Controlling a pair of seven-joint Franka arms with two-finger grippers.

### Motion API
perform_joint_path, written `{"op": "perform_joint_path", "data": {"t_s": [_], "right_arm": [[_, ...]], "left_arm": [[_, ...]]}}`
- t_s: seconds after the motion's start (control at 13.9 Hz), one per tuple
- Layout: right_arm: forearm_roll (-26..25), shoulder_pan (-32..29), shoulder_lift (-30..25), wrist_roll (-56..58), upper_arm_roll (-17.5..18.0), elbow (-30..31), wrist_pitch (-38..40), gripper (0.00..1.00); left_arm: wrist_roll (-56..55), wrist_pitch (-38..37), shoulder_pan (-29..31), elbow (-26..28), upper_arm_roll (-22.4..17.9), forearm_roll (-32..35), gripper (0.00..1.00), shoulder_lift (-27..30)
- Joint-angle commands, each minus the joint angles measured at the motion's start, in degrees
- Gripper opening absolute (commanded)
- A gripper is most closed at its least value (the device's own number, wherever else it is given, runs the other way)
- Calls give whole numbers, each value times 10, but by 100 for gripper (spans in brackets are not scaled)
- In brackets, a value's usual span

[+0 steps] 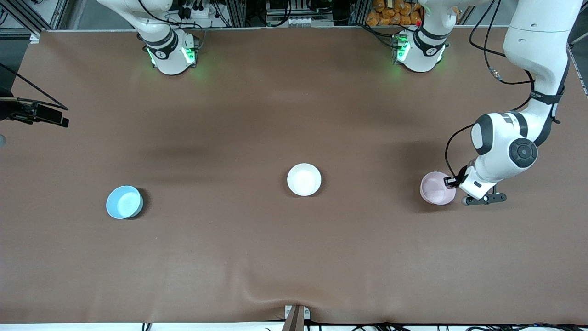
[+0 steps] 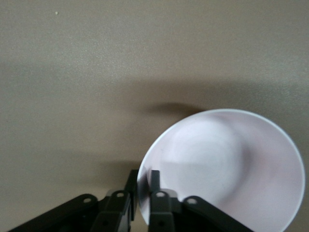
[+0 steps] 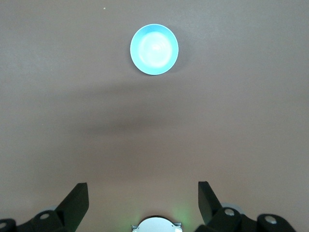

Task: Stack pink and blue bowls on white bowl
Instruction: 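Carry the pink bowl with the left gripper over the white bowl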

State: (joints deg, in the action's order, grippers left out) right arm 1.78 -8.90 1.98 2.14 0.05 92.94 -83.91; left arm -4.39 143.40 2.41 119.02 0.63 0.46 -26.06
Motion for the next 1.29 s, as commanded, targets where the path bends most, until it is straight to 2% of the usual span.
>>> {"op": "perform_joint_path", "data": {"t_s": [0.0, 0.14, 0.36, 0.65, 0.93, 1.22], "right_arm": [[-2, -2, -1, -7, 3, -7, 10, 100], [-2, -2, -1, -7, 3, -7, 10, 100], [-2, -2, -1, -7, 3, -7, 10, 100], [-2, -2, -1, -7, 3, -7, 10, 100], [-2, -2, -1, -7, 3, -7, 10, 100], [-2, -2, -1, -7, 3, -7, 10, 100]], "left_arm": [[14, 5, 2, -6, 2, 0, 0, 9], [16, 4, -1, -10, 6, -3, 0, 26], [-10, -13, 0, -26, 47, -10, 0, 55], [-149, -105, -3, -92, 131, -10, 0, 65], [-259, -108, -7, -124, 202, -9, 0, 60], [-337, -108, -57, -153, 215, -8, 0, 50]]}}
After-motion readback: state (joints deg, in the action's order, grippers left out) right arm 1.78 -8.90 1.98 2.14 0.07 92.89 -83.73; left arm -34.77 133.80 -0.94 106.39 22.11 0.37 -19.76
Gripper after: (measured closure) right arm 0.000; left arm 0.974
